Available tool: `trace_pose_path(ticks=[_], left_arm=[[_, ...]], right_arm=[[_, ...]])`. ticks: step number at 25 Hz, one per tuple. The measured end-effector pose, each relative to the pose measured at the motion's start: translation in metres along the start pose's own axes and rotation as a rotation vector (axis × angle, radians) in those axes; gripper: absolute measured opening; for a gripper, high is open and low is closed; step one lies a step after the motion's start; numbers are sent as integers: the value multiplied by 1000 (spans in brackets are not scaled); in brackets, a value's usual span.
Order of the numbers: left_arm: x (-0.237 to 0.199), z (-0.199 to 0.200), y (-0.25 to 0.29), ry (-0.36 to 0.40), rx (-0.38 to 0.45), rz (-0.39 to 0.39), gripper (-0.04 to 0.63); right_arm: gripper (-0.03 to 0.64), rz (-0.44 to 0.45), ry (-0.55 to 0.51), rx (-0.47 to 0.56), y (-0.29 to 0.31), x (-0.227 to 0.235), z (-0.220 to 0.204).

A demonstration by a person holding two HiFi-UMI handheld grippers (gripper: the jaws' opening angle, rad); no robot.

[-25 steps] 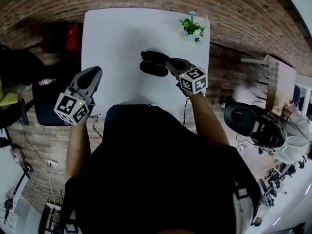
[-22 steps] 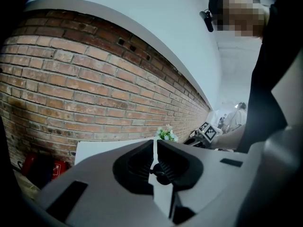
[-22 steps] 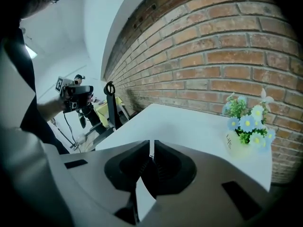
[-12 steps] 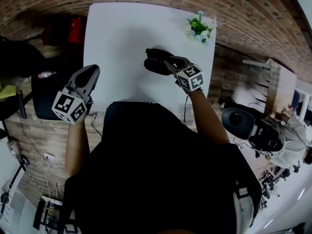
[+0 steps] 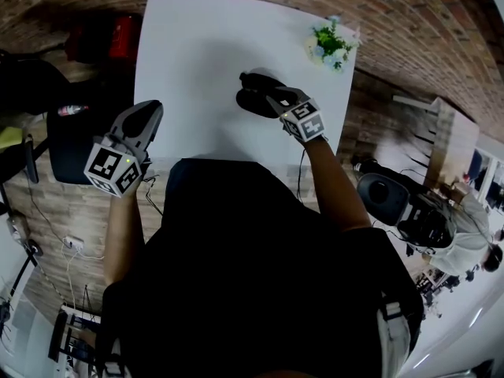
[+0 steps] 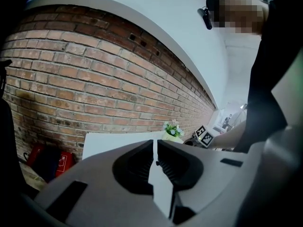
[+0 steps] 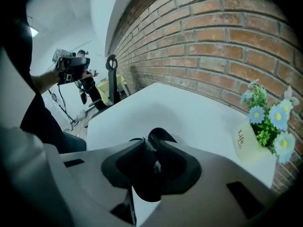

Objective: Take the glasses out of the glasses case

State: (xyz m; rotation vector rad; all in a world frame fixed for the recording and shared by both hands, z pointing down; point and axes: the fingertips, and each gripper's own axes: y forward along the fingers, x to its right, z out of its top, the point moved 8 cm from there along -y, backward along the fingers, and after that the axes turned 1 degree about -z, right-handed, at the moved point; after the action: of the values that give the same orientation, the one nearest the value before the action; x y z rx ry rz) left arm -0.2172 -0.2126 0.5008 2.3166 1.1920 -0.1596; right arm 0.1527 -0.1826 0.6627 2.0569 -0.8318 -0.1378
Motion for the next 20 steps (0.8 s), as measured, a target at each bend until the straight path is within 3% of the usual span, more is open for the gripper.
trace_pose_path(ticks=[20], left_arm=[[-11, -16, 2, -50, -26, 32, 34]], right_arm=[[115, 24, -133, -201, 56, 12, -19]])
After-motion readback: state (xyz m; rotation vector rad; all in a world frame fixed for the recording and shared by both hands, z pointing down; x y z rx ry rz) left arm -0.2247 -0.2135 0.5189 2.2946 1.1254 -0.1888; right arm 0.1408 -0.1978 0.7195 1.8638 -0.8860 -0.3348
